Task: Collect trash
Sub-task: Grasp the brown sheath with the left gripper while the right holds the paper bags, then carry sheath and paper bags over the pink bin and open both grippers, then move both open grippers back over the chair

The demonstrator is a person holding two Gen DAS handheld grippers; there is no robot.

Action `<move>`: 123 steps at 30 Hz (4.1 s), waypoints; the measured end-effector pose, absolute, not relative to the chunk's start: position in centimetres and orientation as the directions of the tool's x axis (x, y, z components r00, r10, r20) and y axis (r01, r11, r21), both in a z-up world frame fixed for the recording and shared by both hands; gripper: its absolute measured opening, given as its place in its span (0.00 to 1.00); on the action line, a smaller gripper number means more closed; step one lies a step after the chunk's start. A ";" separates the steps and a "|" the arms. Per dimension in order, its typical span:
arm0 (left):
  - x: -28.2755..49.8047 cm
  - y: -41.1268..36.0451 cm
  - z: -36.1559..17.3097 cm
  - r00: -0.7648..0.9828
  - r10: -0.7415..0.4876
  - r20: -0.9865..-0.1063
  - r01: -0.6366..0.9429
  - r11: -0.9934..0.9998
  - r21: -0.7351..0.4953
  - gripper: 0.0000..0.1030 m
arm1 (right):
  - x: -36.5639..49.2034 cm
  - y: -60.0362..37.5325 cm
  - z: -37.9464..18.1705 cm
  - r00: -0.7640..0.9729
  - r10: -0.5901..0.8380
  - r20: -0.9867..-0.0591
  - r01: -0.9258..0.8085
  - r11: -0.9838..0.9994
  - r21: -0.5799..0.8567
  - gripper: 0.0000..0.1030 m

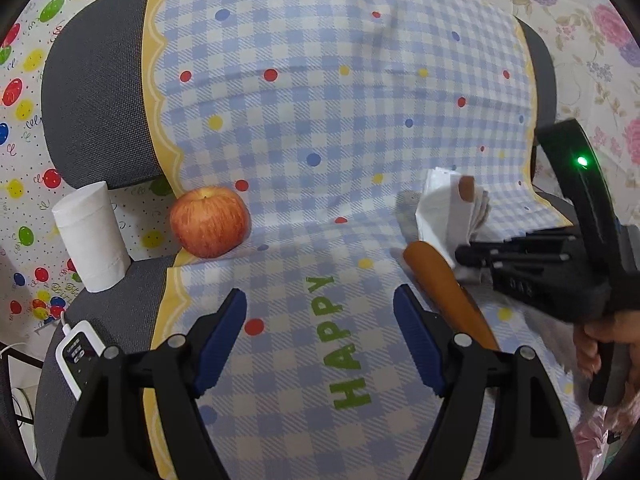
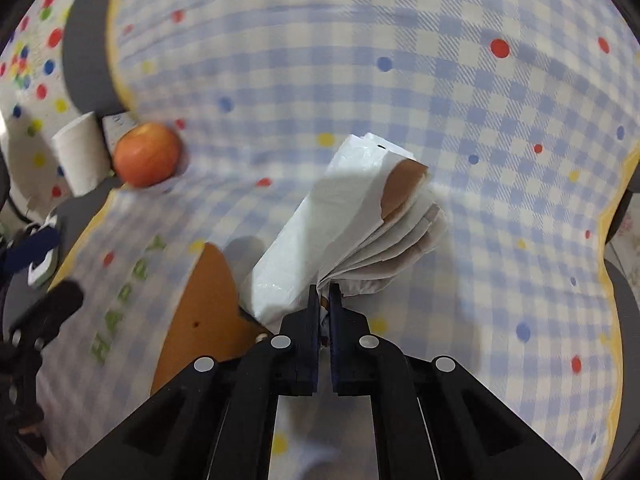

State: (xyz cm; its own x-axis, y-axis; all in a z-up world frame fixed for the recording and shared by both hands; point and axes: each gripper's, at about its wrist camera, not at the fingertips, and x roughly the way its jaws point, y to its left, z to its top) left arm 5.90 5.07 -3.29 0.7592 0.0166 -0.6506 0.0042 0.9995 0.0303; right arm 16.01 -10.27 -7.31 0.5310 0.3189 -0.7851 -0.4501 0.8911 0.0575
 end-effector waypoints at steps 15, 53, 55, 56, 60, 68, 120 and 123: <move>-0.5 -1.4 -3.2 0.718 -0.155 -0.678 0.195 0.981 -0.017 0.72 | 5.0 -18.9 -2.8 0.730 0.245 -0.638 -0.248 0.965 0.087 0.05; -8.4 -12.4 -1.6 0.700 -0.423 -0.575 0.498 0.867 -0.031 0.08 | -10.2 -28.7 -3.4 0.769 0.098 -0.631 -0.033 0.993 0.114 0.06; -9.3 -13.9 -1.9 0.679 -0.459 -0.573 0.540 0.841 -0.033 0.08 | -11.4 -29.6 -3.7 0.764 0.058 -0.643 0.004 0.995 0.095 0.07; -9.6 -14.5 -2.0 0.672 -0.472 -0.570 0.556 0.831 -0.033 0.08 | -12.0 -30.1 -3.9 0.760 0.042 -0.649 0.021 0.996 0.089 0.07; -11.3 -17.3 -3.0 0.627 -0.531 -0.570 0.631 0.775 -0.029 0.08 | -14.2 -31.6 -4.9 0.740 -0.009 -0.673 0.080 0.994 0.075 0.07; -13.5 -21.3 -4.8 0.555 -0.593 -0.584 0.717 0.696 -0.025 0.08 | -18.1 -34.9 -7.0 0.694 -0.081 -0.715 0.193 0.978 0.077 0.08; -9.8 -9.0 3.2 0.745 -0.215 -0.631 0.325 0.944 0.062 0.93 | -14.5 -28.6 5.0 0.830 -0.005 -0.557 0.055 0.996 0.073 0.90; -9.8 -7.2 3.8 0.761 -0.187 -0.621 0.285 0.956 0.062 0.93 | -14.1 -27.0 5.9 0.842 0.014 -0.539 0.025 0.998 0.064 0.91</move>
